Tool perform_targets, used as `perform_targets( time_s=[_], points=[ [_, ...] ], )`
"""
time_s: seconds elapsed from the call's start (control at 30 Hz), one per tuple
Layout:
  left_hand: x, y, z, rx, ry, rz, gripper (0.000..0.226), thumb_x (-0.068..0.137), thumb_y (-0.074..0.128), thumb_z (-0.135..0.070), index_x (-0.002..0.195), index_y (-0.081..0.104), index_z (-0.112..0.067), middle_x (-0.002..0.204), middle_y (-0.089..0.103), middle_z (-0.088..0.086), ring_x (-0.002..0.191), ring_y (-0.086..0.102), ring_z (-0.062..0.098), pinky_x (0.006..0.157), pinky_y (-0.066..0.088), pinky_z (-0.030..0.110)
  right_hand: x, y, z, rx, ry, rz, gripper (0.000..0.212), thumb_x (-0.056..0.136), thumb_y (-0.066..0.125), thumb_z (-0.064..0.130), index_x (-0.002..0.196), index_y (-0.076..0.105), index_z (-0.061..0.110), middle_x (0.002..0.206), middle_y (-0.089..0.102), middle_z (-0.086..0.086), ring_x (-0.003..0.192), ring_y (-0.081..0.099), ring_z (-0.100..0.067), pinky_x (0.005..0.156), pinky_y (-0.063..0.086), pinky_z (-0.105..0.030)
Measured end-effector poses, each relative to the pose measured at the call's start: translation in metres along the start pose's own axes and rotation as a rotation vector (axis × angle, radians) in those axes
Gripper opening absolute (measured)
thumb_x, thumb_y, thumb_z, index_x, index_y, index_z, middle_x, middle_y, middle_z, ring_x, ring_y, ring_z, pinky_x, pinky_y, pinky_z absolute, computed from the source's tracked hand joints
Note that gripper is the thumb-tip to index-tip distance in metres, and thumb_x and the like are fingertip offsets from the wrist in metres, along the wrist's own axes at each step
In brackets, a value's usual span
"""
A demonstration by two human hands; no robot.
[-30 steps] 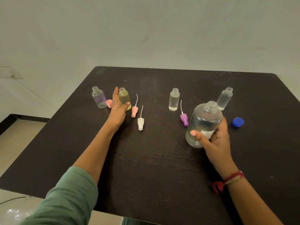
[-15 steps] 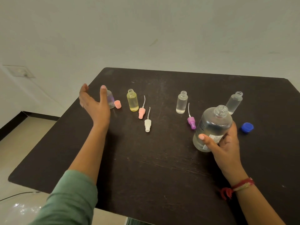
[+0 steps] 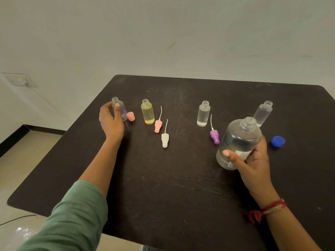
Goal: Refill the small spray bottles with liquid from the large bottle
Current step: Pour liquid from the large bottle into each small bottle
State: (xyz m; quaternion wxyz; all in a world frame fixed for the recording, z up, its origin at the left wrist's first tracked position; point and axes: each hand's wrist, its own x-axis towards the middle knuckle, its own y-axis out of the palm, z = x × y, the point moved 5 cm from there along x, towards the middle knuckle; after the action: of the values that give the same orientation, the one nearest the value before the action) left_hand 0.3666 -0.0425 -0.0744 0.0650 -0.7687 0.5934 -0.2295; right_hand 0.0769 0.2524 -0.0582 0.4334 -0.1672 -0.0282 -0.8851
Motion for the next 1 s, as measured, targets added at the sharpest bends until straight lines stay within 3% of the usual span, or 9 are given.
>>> perform_targets(
  time_s=[0.13, 0.27, 0.37, 0.5, 0.6, 0.77, 0.83, 0.9, 1.0],
  points=[
    [0.004, -0.009, 0.005, 0.047, -0.013, -0.045, 0.042, 0.1, 0.041, -0.044, 0.128, 0.05, -0.014, 0.127, 0.056, 0.003, 0.117, 0.052, 0.016, 0.099, 0.041, 0.031, 0.0, 0.0, 0.001, 0.005, 0.013, -0.001, 0.083, 0.056, 0.077, 0.068, 0.128, 0.039, 0.05, 0.132, 0.051, 0.013, 0.126, 0.049, -0.011, 0.103, 0.044, -0.043],
    [-0.005, -0.036, 0.001, -0.032, -0.083, -0.13, 0.038, 0.104, 0.033, -0.037, 0.127, 0.049, -0.011, 0.126, 0.053, 0.007, 0.115, 0.052, 0.017, 0.094, 0.038, 0.023, 0.0, 0.0, -0.001, 0.017, 0.0, 0.003, 0.093, 0.058, 0.078, 0.064, 0.136, 0.039, 0.031, 0.134, 0.051, 0.004, 0.126, 0.05, -0.018, 0.103, 0.044, -0.049],
    [-0.027, -0.053, -0.018, -0.14, -0.04, -0.136, 0.037, 0.105, 0.029, -0.038, 0.124, 0.047, -0.013, 0.12, 0.054, 0.003, 0.109, 0.053, 0.013, 0.093, 0.041, 0.023, 0.001, 0.001, 0.0, 0.025, -0.01, 0.005, 0.097, 0.059, 0.079, 0.062, 0.138, 0.039, 0.022, 0.132, 0.052, 0.003, 0.124, 0.052, -0.018, 0.102, 0.046, -0.043],
    [-0.078, -0.044, -0.044, -0.364, 0.061, 0.067, 0.03, 0.104, 0.028, -0.042, 0.114, 0.048, -0.021, 0.103, 0.057, -0.01, 0.092, 0.059, 0.002, 0.083, 0.049, 0.027, 0.0, 0.002, 0.004, 0.019, -0.024, 0.001, 0.081, 0.062, 0.078, 0.045, 0.133, 0.04, 0.032, 0.131, 0.052, 0.008, 0.123, 0.051, -0.011, 0.101, 0.046, -0.03],
    [-0.109, -0.02, -0.055, -0.519, 0.057, 0.25, 0.039, 0.098, 0.032, -0.052, 0.108, 0.056, -0.023, 0.105, 0.066, 0.005, 0.095, 0.066, 0.027, 0.08, 0.053, 0.045, -0.001, 0.003, 0.005, 0.034, -0.029, -0.001, 0.077, 0.065, 0.076, 0.04, 0.132, 0.04, 0.034, 0.131, 0.052, 0.008, 0.123, 0.052, -0.011, 0.102, 0.046, -0.032],
    [-0.145, 0.018, -0.074, -0.619, 0.003, 0.393, 0.051, 0.093, 0.038, -0.061, 0.111, 0.058, -0.018, 0.099, 0.064, 0.009, 0.097, 0.064, 0.037, 0.089, 0.051, 0.058, -0.002, 0.003, 0.004, 0.028, -0.029, 0.004, 0.078, 0.068, 0.076, 0.039, 0.136, 0.039, 0.027, 0.131, 0.052, 0.011, 0.124, 0.051, -0.011, 0.105, 0.045, -0.038],
    [-0.16, 0.032, -0.08, -0.61, -0.028, 0.45, 0.045, 0.092, 0.037, -0.061, 0.11, 0.061, -0.028, 0.102, 0.065, 0.01, 0.103, 0.061, 0.045, 0.093, 0.047, 0.063, -0.003, 0.002, 0.003, 0.008, -0.028, 0.005, 0.079, 0.069, 0.075, 0.04, 0.137, 0.038, 0.025, 0.132, 0.052, 0.011, 0.125, 0.05, -0.011, 0.106, 0.043, -0.04],
    [-0.177, 0.045, -0.091, -0.587, -0.053, 0.529, 0.039, 0.095, 0.033, -0.059, 0.103, 0.063, -0.036, 0.103, 0.07, 0.002, 0.105, 0.064, 0.037, 0.095, 0.047, 0.06, -0.003, 0.001, 0.002, 0.008, -0.022, -0.005, 0.084, 0.068, 0.076, 0.04, 0.14, 0.037, 0.019, 0.135, 0.051, 0.007, 0.127, 0.049, -0.011, 0.107, 0.042, -0.041],
    [-0.201, 0.062, -0.104, -0.56, -0.039, 0.644, 0.046, 0.097, 0.027, -0.057, 0.111, 0.056, -0.023, 0.105, 0.071, 0.005, 0.102, 0.067, 0.029, 0.093, 0.05, 0.056, -0.003, -0.001, 0.005, 0.016, -0.025, -0.017, 0.085, 0.067, 0.078, 0.039, 0.139, 0.038, 0.022, 0.136, 0.051, 0.004, 0.127, 0.049, -0.012, 0.106, 0.043, -0.04]
  ],
)
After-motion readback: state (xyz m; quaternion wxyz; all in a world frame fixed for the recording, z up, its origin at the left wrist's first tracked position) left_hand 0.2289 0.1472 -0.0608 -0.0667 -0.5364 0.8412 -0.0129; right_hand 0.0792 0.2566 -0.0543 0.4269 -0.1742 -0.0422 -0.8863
